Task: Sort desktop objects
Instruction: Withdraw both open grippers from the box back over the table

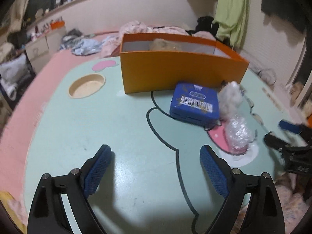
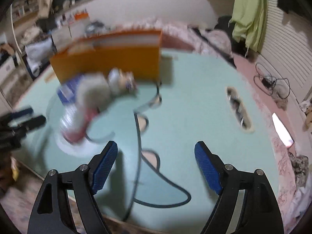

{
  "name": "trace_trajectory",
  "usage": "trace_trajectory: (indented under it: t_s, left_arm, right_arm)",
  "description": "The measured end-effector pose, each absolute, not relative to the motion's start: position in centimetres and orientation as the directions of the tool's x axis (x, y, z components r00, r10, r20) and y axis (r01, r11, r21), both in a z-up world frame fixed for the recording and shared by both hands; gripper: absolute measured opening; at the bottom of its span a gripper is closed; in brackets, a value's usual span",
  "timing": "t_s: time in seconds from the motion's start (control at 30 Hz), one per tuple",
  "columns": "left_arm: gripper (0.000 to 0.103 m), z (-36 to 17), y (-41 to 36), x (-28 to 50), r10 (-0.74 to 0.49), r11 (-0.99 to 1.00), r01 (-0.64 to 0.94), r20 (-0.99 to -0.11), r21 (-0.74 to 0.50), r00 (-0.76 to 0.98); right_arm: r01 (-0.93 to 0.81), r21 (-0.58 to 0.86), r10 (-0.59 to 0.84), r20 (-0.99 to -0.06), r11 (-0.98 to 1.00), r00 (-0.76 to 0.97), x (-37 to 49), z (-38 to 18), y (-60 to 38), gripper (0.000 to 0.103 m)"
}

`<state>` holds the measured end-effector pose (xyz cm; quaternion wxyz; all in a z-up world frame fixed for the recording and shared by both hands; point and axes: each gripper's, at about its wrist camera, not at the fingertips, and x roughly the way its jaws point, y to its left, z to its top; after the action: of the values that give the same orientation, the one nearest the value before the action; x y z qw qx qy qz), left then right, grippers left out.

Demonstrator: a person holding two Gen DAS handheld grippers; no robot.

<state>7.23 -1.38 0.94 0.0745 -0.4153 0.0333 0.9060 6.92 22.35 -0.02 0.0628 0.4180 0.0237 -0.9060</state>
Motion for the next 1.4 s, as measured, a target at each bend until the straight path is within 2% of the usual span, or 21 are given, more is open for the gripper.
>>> trace_trajectory:
  t_s: [0.07, 0.17, 1.4]
  left_arm:
    - [0.103, 0.5, -0.8, 7.2, 0.102, -0.984, -0.179, -0.764, 0.018, -0.637]
    - [0.103, 0.5, -0.7, 7.3, 0.105, -0.983, -0.184, -0.763, 0.019, -0.638]
    - [0.103, 0.5, -0.4, 7.4, 0.106, -0.983, -0.184, -0.762, 0.018, -0.639]
  right_arm:
    - [0.135, 0.016, -0.100, -0.757, -0.991, -0.646, 6.7, -0.2, 22.4, 0.091]
    - [0.146, 0.015, -0.107, -0.754, -0.989, -0.649, 6.5, -1.0, 22.3, 0.103]
    - [0.147, 0.016, -0.109, -0.752, -0.989, -0.651, 6.5, -1.2, 22.4, 0.103]
